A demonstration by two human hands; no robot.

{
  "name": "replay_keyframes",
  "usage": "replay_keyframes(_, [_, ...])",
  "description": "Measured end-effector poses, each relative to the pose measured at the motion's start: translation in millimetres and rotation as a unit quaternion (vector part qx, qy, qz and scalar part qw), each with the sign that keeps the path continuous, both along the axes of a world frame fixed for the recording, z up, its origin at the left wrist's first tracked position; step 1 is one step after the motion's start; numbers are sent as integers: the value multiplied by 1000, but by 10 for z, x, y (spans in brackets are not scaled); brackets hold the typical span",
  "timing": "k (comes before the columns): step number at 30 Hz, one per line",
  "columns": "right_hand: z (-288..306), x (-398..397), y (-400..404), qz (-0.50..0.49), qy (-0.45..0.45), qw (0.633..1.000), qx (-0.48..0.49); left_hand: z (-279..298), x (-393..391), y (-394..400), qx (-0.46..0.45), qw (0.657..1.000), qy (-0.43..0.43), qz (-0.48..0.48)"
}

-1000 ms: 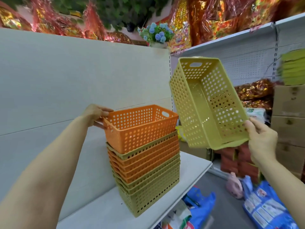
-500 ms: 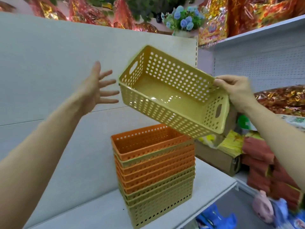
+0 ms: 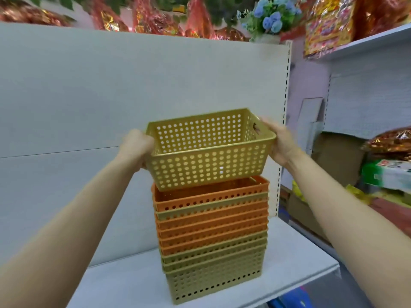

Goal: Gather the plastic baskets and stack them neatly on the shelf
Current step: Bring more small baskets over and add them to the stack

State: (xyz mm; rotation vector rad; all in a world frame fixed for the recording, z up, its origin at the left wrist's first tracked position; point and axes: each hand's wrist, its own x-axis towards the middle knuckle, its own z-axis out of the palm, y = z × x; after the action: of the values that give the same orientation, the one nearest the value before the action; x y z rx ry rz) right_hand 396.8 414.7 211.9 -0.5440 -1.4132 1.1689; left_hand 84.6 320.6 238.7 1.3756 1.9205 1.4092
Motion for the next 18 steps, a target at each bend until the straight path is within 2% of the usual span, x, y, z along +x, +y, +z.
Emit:
replay_keyframes(2, [-162,15,63,-6,1,999,-43,-50,92,-26,-37,999,6,-15])
replay_keyframes(6, [-322,23,165,-103,17,986,-132,-155,161,-75,-64,997,-14,-29])
replay_keyframes(11, [-271,40,105,-180,-33,975,-130,-284,73,-144,-48,994,-78,-64])
replay_keyframes(15, [-67,42,65,-206,-40,970,-126,-281,145,-165,-2,999,-29,-41])
replay_keyframes(18, [-146,18,73,-208,-101,960,-156,-368,211,-163,-30,999,8,-33])
